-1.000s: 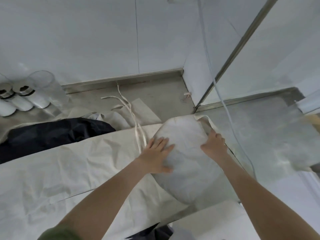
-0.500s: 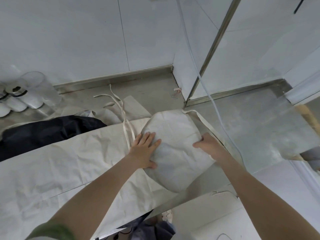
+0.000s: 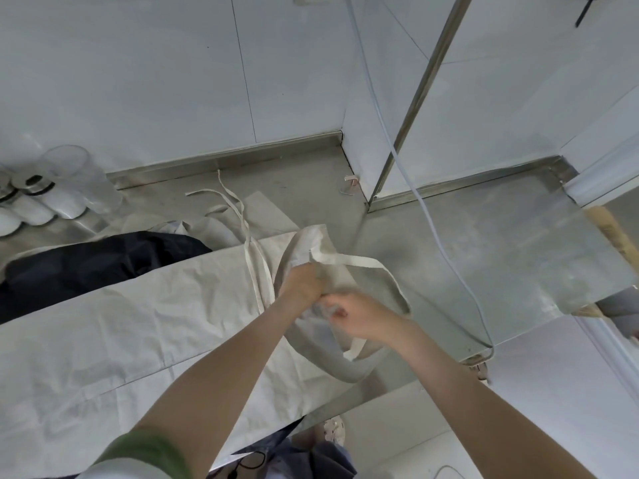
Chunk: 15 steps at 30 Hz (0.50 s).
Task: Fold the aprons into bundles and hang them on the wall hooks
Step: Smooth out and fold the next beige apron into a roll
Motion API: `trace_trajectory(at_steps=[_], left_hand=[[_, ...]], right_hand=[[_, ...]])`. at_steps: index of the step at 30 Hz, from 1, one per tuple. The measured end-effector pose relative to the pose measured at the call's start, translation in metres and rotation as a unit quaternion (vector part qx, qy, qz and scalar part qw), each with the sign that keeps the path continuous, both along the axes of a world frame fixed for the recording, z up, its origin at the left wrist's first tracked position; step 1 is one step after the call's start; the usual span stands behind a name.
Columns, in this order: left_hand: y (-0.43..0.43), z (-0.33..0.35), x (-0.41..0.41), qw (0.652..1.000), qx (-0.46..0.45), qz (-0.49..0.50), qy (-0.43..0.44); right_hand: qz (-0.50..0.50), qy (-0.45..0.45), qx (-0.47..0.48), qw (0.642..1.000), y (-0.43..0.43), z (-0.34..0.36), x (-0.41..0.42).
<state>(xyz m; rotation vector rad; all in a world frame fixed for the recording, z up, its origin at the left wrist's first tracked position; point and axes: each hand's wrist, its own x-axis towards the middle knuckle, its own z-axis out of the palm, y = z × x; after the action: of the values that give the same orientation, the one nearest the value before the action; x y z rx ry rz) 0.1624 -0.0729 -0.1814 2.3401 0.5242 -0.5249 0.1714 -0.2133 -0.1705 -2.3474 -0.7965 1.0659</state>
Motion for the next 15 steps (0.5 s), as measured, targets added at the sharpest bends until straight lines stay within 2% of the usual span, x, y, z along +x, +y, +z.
trace_trajectory(at_steps=[1, 3, 4, 5, 8, 10, 12, 14, 15], left_hand=[[0.002, -0.003, -0.002, 1.000, 0.000, 0.013, 0.009], [0.006, -0.009, -0.005, 0.999, -0.008, 0.049, 0.017], [0.008, -0.009, -0.005, 0.998, -0.003, 0.064, 0.021], [0.009, -0.011, -0.006, 0.997, 0.005, 0.071, 0.030], [0.009, -0.014, -0.007, 0.997, 0.040, 0.053, 0.042], [0.010, -0.017, -0.007, 0.997, 0.056, 0.039, 0.043], [0.011, -0.018, -0.006, 0.997, 0.055, 0.049, 0.038], [0.010, -0.017, -0.008, 0.995, 0.031, 0.088, 0.021], [0.008, -0.015, -0.008, 0.994, 0.013, 0.112, 0.010]], right_hand=[[-0.044, -0.073, 0.007, 0.996, -0.005, -0.002, 0.004], [-0.140, -0.222, -0.023, 0.965, -0.020, -0.005, 0.018], [-0.182, -0.246, -0.067, 0.950, -0.031, -0.008, 0.024], [-0.217, -0.232, -0.117, 0.941, -0.042, -0.012, 0.028], [-0.257, -0.091, -0.205, 0.940, -0.064, -0.028, 0.029], [-0.276, -0.054, -0.186, 0.941, -0.071, -0.039, 0.026], [-0.276, -0.056, -0.167, 0.945, -0.072, -0.041, 0.026], [-0.286, -0.053, -0.146, 0.946, -0.069, -0.043, 0.025], [-0.330, -0.028, -0.103, 0.938, -0.066, -0.038, 0.023]])
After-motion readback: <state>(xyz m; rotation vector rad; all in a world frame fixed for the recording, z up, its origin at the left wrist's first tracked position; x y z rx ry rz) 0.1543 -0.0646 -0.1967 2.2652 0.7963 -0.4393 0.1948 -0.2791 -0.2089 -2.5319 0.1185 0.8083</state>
